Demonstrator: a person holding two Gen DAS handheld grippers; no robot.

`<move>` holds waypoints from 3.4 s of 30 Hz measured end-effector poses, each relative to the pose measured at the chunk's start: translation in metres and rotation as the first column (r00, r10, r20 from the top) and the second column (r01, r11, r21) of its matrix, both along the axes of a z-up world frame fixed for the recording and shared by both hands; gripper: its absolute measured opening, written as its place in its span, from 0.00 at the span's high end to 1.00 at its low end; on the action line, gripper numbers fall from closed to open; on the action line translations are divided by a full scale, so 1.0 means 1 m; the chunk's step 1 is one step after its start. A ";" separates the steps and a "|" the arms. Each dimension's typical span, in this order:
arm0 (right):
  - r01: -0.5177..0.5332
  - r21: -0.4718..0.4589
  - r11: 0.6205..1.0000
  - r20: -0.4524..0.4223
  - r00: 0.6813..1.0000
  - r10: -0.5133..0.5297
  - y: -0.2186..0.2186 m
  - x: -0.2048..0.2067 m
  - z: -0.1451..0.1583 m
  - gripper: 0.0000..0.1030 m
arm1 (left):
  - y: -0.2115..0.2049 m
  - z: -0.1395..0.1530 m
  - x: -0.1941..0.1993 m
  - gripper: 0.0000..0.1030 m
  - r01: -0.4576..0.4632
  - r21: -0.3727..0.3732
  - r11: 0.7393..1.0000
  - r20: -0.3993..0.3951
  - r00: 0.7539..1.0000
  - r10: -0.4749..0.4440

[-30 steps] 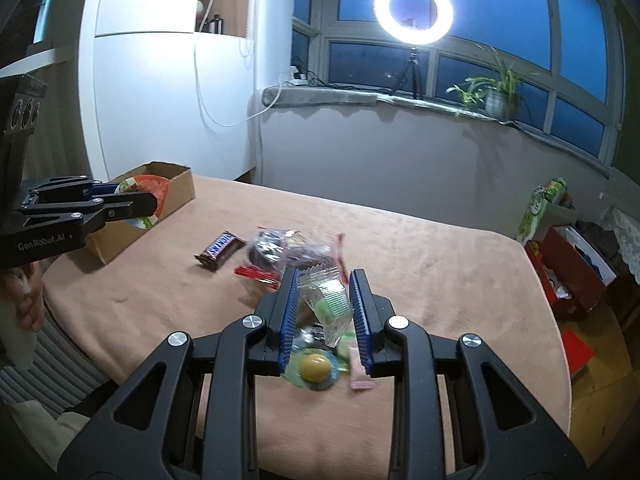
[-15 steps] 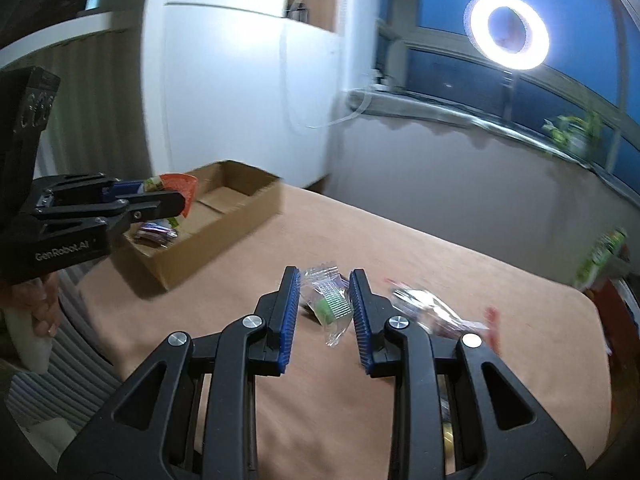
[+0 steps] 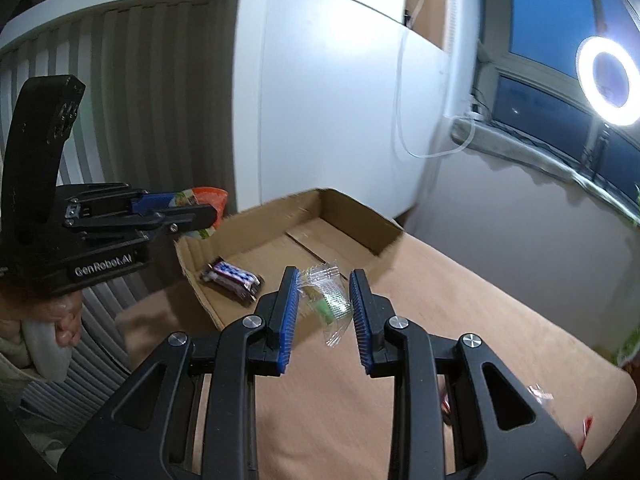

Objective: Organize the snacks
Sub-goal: 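Carry both sweets to the cardboard box and open both tools to release them, then move both open tools back toward the snacks on the table, then grasp the Snickers bar with the left tool while the right tool grasps the yellow round sweet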

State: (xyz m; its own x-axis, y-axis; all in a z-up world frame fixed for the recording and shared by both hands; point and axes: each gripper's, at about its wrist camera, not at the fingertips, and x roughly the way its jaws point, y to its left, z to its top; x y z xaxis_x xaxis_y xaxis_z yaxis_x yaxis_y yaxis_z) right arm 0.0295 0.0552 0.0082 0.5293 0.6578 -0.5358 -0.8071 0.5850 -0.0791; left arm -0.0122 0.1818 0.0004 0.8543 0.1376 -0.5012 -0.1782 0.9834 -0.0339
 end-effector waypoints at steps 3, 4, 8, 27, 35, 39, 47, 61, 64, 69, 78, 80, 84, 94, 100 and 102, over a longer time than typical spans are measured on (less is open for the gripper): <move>-0.028 0.000 1.000 0.007 1.000 0.028 0.019 0.005 0.000 0.74 | 0.005 -0.001 0.006 0.79 -0.013 0.003 1.000 -0.004 1.000 0.013; -0.034 -0.001 0.999 0.007 0.999 0.034 0.025 0.006 0.000 0.74 | 0.007 -0.001 0.008 0.79 -0.019 0.005 1.000 -0.007 1.000 0.019; -0.055 0.000 0.998 -0.004 0.998 0.055 0.046 0.018 -0.003 0.74 | 0.015 -0.006 0.018 0.79 -0.023 -0.003 1.000 -0.019 1.000 0.023; -0.071 -0.028 0.997 -0.035 0.997 0.070 0.087 0.065 -0.031 0.49 | 0.042 -0.040 0.027 0.31 -0.114 -0.032 0.993 -0.090 0.990 0.110; 0.025 -0.012 1.000 0.004 1.000 -0.025 0.054 0.042 -0.021 0.27 | 0.057 -0.034 -0.002 0.31 -0.160 -0.049 0.986 -0.074 0.985 0.157; 0.071 -0.029 0.997 0.012 0.997 -0.070 0.041 0.021 -0.022 0.27 | 0.056 -0.029 -0.012 0.31 -0.173 -0.045 0.984 -0.069 0.983 0.170; 0.129 -0.058 0.990 0.014 0.992 -0.129 0.002 -0.019 -0.033 0.19 | 0.025 -0.016 -0.013 0.25 -0.111 -0.039 0.993 -0.046 0.993 0.109; 0.308 -0.069 0.949 -0.058 0.948 -0.312 -0.124 -0.042 -0.056 0.19 | -0.099 -0.019 0.007 0.24 0.148 -0.009 0.989 -0.089 0.985 -0.148; 0.331 -0.071 0.941 -0.043 0.941 -0.334 -0.144 -0.045 -0.055 0.19 | -0.123 -0.020 0.010 0.24 0.189 -0.004 0.982 -0.101 0.977 -0.189; 0.362 -0.056 0.931 -0.044 0.930 -0.364 -0.173 -0.047 -0.053 0.19 | -0.151 -0.026 0.020 0.24 0.236 -0.007 0.972 -0.136 0.962 -0.235; 0.449 -0.061 0.891 -0.059 0.890 -0.452 -0.219 -0.041 -0.060 0.19 | -0.183 -0.036 0.029 0.24 0.300 -0.005 0.954 -0.176 0.939 -0.296; 0.464 -0.067 0.883 -0.059 0.882 -0.468 -0.228 -0.041 -0.062 0.19 | -0.187 -0.037 0.031 0.24 0.308 -0.006 0.951 -0.180 0.936 -0.304; 0.501 -0.078 0.862 -0.058 0.861 -0.506 -0.248 -0.039 -0.067 0.19 | -0.192 -0.040 0.036 0.24 0.317 0.004 0.949 -0.191 0.931 -0.310; 0.560 -0.100 0.822 -0.110 0.815 -0.569 -0.288 -0.029 -0.085 0.19 | -0.202 -0.059 0.072 0.24 0.307 0.035 0.951 -0.236 0.927 -0.291; 0.551 -0.110 0.827 -0.144 0.815 -0.562 -0.288 -0.019 -0.096 0.38 | -0.204 -0.075 0.099 0.24 0.289 0.028 0.957 -0.273 0.923 -0.271; 0.543 -0.126 0.830 -0.154 0.816 -0.557 -0.286 -0.014 -0.102 0.44 | -0.204 -0.082 0.109 0.24 0.282 0.025 0.959 -0.290 0.920 -0.264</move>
